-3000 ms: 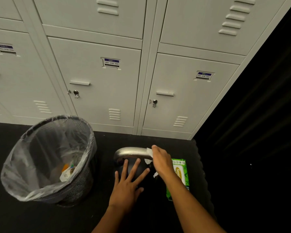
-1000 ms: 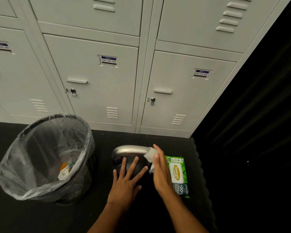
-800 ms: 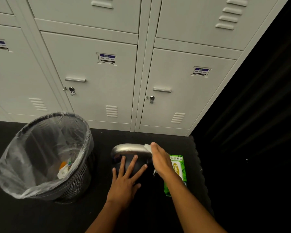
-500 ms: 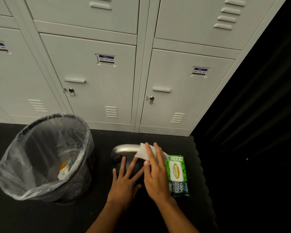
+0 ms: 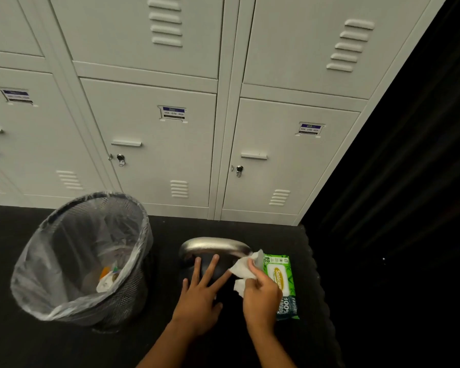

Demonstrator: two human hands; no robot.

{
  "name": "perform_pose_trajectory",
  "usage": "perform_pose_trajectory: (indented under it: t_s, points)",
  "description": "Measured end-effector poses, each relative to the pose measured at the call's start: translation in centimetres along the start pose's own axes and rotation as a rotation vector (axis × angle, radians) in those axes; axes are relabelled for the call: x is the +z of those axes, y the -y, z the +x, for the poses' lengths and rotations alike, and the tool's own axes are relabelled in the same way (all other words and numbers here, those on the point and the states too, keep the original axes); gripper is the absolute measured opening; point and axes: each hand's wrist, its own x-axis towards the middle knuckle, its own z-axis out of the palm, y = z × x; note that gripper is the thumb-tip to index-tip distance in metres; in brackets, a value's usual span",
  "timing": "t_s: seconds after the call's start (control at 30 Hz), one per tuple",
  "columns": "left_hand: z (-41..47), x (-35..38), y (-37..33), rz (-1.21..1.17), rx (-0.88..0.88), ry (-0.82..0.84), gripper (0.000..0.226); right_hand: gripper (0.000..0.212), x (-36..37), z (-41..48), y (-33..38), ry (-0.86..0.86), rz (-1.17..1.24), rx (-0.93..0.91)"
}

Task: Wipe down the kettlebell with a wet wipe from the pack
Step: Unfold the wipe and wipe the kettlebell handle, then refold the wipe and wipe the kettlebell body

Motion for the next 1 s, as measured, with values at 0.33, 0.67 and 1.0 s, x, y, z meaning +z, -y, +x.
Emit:
perform_pose_trajectory:
  t_s: [0.33, 0.67, 1.0]
  points:
    - [-2.7, -8.2, -3.7, -0.481, -0.045, -0.101, 0.019, 0.025, -4.6, 2.3, 8.3, 0.278, 0.251, 0.157]
    - [-4.6, -22.3, -7.3, -1.003, 0.104, -0.129, 0.044, 0.048, -8.5, 3.5, 21.5, 0.654, 0.375, -0.157]
    - [-7.0, -27.3, -7.1, -1.348, 0.227, -0.221, 0.04, 0.013, -10.8, 4.1, 27.2, 0.475, 0.569, -0.179]
